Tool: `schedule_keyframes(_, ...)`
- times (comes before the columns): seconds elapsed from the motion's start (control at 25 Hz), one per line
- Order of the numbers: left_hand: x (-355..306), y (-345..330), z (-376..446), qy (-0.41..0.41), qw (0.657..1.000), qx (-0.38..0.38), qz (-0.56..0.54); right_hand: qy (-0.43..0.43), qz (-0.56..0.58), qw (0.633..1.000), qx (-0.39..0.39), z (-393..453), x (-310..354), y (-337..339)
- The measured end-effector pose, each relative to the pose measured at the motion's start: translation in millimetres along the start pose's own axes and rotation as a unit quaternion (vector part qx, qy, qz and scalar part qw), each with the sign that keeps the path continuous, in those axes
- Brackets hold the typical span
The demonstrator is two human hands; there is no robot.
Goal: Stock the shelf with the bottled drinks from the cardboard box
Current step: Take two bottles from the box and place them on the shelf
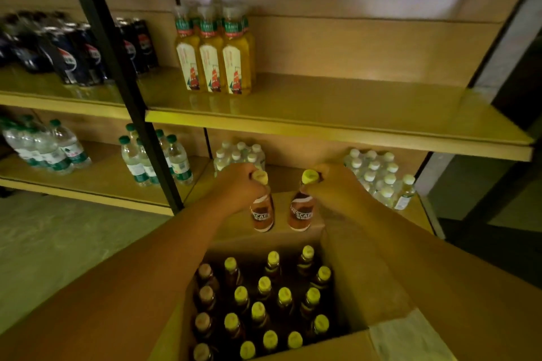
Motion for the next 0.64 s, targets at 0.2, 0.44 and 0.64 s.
schedule_keyframes(0.2,-72,73,11,-0.048,0.995,-0.048,-0.075,0.025,0.035,0.997,-0.071,6,57,80)
schedule_keyframes(0.44,-130,117,42,-0.096,0.964,-0.075,-0.238,0.03,0.13,0.973,-0.188,12,93,162)
schedule_keyframes(0.64,-172,112,78,-0.13,0.958,-0.072,-0.244,0.048,0.117,0.967,-0.222,29,87,209)
Point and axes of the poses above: each hand's wrist, its own z-axis towards the middle knuckle, its own y-axis out of the back of the hand, x = y × z, the point moved 7 cm from there along z, towards the middle knuckle, and after that the axes turned 3 degrees about z, right-handed, at the moved point
